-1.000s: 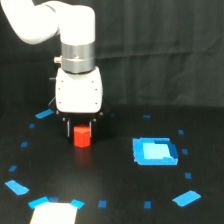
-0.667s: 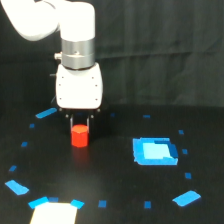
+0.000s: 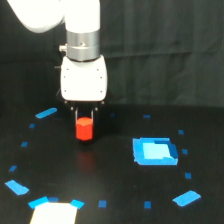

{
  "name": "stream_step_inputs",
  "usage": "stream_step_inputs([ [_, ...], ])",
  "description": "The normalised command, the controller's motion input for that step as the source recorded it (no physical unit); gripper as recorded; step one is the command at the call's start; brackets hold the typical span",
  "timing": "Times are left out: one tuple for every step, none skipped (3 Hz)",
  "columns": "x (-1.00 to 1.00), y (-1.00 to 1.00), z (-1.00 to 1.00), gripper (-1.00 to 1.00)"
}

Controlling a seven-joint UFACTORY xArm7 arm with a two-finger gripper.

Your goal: Pick up the red object from the table

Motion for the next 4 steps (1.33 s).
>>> stream_step_inputs([
  [-0.39,0.61,1.0,-1.0],
  [0.08,0.26,1.0,-0.34],
  [0.13,0.25,1.0,0.16],
  [0.05,0.3,1.0,-0.43],
])
